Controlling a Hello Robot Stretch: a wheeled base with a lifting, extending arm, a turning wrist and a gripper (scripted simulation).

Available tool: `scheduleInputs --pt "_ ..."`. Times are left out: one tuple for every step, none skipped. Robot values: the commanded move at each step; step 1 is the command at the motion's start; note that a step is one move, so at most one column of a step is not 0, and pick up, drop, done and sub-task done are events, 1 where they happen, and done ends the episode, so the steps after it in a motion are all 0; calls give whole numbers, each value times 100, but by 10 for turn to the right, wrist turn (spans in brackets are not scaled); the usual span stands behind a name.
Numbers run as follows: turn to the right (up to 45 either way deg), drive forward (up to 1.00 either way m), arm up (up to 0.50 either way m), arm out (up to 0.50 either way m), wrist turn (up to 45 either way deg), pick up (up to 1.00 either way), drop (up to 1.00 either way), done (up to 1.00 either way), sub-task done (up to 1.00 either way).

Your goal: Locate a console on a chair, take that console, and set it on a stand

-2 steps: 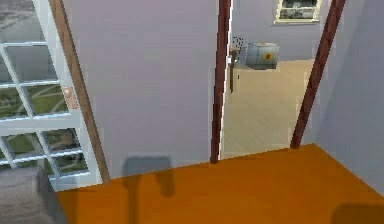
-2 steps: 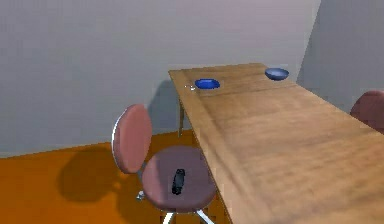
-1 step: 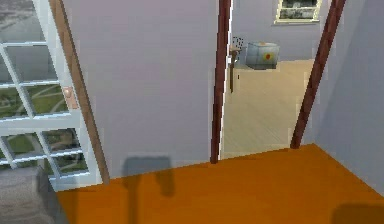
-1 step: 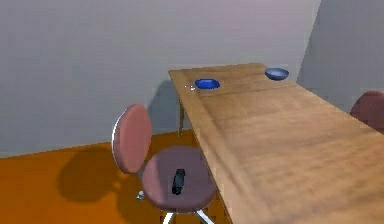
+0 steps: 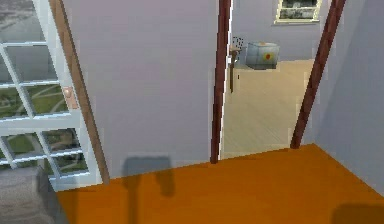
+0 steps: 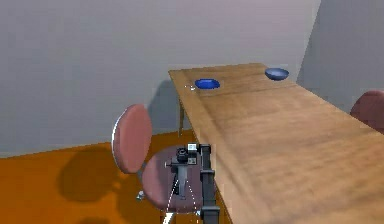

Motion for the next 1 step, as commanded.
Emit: scheduleInputs --pt "0 0 0 0 450 0 0 0 0"
